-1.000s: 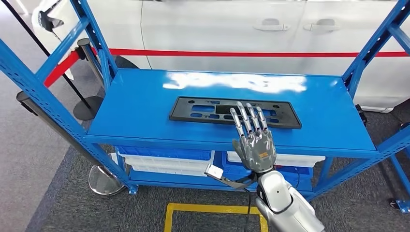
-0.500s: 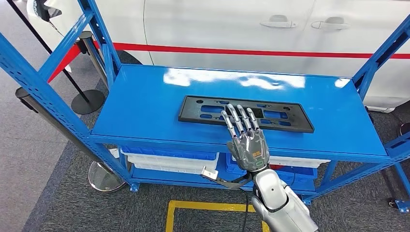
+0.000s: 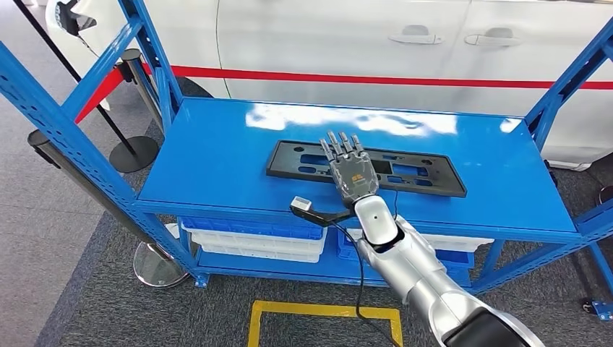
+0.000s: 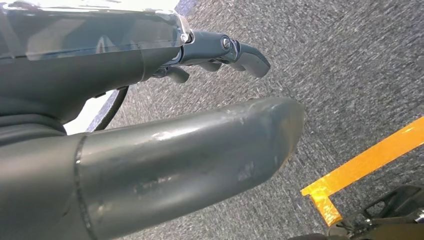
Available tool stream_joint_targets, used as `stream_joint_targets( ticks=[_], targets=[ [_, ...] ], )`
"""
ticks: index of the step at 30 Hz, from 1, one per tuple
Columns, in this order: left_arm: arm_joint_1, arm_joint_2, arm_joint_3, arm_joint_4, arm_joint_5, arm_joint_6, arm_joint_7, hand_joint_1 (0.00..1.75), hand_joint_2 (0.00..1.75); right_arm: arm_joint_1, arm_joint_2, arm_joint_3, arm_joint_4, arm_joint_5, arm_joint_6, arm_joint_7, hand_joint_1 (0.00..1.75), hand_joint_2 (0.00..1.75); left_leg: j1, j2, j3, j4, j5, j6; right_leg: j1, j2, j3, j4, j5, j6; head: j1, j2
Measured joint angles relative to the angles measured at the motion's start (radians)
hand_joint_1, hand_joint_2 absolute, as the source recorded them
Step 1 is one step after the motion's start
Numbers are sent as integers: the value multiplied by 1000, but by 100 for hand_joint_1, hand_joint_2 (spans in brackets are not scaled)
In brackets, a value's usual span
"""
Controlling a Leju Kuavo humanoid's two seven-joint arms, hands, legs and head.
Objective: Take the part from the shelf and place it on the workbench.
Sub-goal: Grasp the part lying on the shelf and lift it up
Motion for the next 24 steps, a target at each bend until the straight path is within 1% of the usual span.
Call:
stream_joint_targets(
  ticks=[5,9,20,24],
  targets=[
    [0,1,0,0,0,0,3,0,0,-37,7,-5,124,-16,-12,2,0,175,0,0,0,0,0,0,0,0,0,0,0,0,0,0],
    [0,3,0,0,0,0,4,0,0,-42,7,-10,177,-18,-21,1,0,175,0,0,0,0,0,0,0,0,0,0,0,0,0,0],
    [0,7,1,0,4,1,23,0,0,-56,12,-23,229,-34,-37,-6,0,175,0,0,1,0,0,0,0,0,0,0,0,0,0,0],
    [0,10,4,0,8,10,10,0,0,-59,14,-33,240,-27,-38,-19,0,175,0,0,1,0,0,0,0,0,1,0,0,0,0,0]
  ],
)
